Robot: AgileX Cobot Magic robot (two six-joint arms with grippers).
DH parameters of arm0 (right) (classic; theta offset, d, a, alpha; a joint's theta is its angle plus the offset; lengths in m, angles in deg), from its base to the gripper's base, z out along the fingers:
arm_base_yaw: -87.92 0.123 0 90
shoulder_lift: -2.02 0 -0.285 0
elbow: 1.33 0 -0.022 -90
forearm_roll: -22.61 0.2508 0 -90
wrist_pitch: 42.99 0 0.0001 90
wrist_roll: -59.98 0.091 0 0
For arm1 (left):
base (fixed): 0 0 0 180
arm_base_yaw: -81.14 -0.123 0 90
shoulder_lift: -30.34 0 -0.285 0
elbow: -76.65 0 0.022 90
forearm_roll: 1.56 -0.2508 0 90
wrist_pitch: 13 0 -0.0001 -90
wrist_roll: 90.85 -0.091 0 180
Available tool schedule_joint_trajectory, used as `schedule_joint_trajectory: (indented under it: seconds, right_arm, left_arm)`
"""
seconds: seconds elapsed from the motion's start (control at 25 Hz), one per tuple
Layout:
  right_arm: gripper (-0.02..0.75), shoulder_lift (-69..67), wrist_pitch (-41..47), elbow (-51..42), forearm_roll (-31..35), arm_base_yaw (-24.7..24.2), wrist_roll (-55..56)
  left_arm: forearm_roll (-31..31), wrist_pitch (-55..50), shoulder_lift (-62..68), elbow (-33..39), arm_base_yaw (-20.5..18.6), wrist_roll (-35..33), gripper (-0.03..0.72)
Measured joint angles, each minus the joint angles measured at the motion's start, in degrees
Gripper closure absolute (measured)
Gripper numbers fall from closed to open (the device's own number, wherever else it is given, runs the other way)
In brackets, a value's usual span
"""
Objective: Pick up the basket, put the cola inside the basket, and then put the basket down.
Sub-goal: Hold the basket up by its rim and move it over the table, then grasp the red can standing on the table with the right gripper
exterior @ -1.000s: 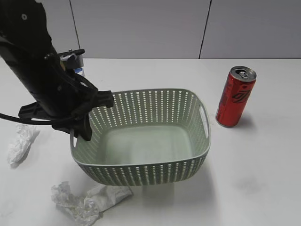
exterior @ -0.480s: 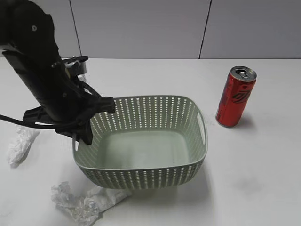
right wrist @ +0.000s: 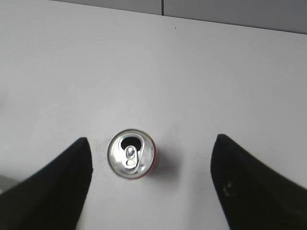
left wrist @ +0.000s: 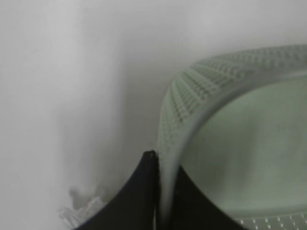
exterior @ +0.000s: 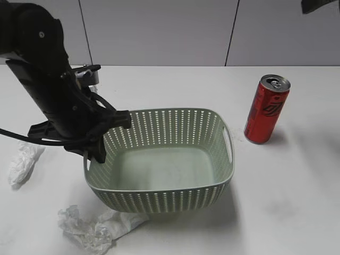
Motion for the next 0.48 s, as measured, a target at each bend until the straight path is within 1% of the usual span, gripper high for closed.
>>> schedule_joint_trajectory:
  seconds: [0.16,0.36,0.48]
  right_arm:
    - [0.155,-10.5,0.3,5.0,-0.1,0.0,0.0]
    - [0.155,-20.6,2.0,5.4,-0.2,0.0,0.1]
    - [0.155,-23.3,1.7,5.8,0.6,0.0,0.4]
  left_arm:
    - [0.1,0.0,0.0,0.0,0.0,0.0,0.692]
    - [0.1,0.0,0.0,0.0,0.0,0.0,0.692]
    - [0.1,0.0,0.0,0.0,0.0,0.0,0.692]
